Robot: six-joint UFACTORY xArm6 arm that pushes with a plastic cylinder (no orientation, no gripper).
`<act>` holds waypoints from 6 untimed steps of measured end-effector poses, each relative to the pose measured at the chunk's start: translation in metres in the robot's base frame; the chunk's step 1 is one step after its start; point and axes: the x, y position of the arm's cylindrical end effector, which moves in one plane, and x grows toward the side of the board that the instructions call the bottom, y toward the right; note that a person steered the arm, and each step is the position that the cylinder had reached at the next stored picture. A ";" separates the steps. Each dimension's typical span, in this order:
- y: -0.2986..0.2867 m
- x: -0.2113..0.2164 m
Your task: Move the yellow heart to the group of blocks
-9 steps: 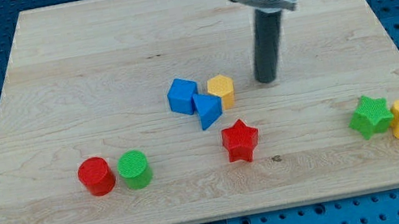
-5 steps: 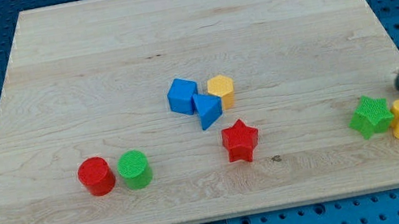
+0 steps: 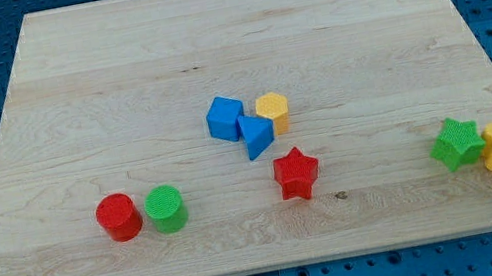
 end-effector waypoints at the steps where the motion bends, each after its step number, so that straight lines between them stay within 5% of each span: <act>1: 0.000 -0.010; 6: 0.000 -0.077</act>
